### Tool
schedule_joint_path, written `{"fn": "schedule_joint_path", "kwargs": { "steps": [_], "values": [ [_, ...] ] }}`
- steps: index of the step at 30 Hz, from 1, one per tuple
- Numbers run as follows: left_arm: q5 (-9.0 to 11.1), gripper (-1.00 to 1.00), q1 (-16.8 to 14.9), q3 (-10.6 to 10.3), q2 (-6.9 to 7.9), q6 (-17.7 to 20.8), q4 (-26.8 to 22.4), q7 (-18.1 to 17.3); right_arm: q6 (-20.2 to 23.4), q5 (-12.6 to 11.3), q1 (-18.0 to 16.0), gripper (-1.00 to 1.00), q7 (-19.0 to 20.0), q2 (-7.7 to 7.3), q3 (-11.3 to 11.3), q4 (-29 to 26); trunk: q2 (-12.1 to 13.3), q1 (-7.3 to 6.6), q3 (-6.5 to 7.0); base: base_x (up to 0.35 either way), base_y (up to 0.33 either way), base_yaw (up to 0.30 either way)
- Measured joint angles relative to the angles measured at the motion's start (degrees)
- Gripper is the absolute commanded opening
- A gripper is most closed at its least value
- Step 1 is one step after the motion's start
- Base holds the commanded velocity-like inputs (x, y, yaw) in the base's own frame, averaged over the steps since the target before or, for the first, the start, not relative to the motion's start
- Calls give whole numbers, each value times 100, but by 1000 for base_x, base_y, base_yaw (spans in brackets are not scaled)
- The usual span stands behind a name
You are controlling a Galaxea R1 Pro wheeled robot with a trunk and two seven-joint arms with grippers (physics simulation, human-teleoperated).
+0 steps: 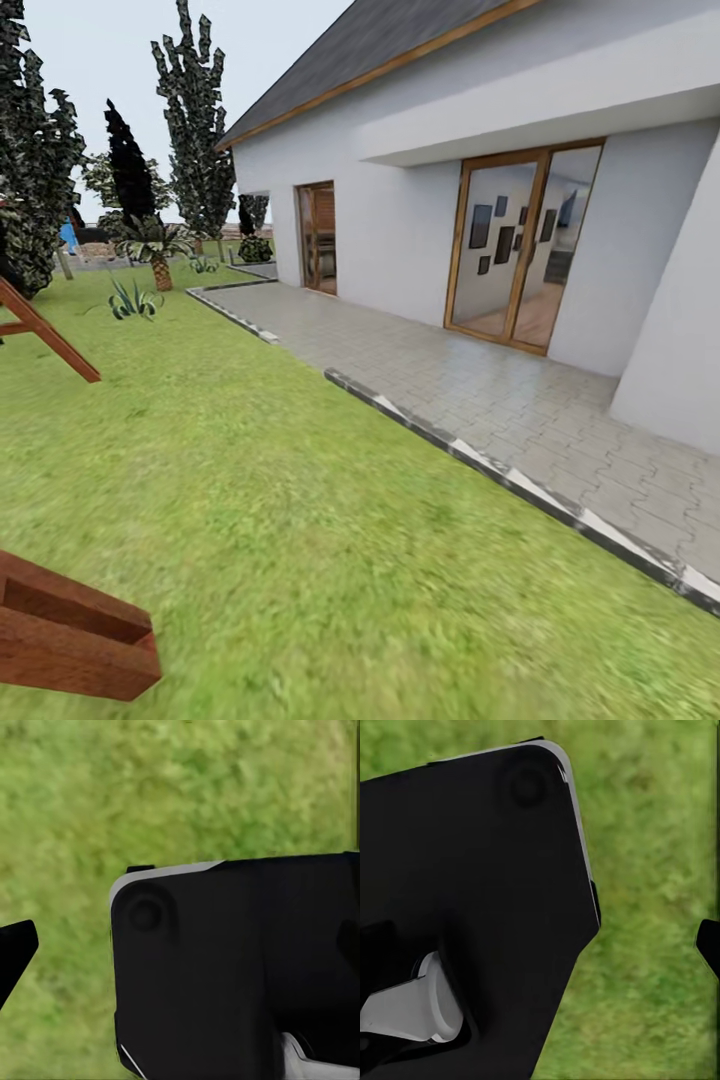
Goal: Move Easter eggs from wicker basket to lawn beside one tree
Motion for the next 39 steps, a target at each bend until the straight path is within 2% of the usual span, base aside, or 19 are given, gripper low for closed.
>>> {"fn": "schedule_joint_path", "kwargs": {
  "steps": [7, 19, 32, 39],
  "values": [
    [0, 100, -3, 0, 0, -1, 0, 0, 0, -4, 0, 100, 0, 0, 0, -1, 0, 0, 0, 268, -197, 52],
    [0, 100, -2, 0, 0, -11, 1, 0, 2, -12, 0, 100, -6, 2, -1, -1, 0, 0, 0, 269, -196, 237],
    [0, 100, -1, 0, 0, -10, 0, -2, 0, -37, 0, 100, -2, 3, -3, -2, 0, 0, 0, 269, -196, 65],
    [0, 100, 0, 0, 0, -12, 1, 0, 2, -38, 0, 100, -6, 16, -2, -3, 0, 0, 0, 269, -195, 223]
  ]
}}
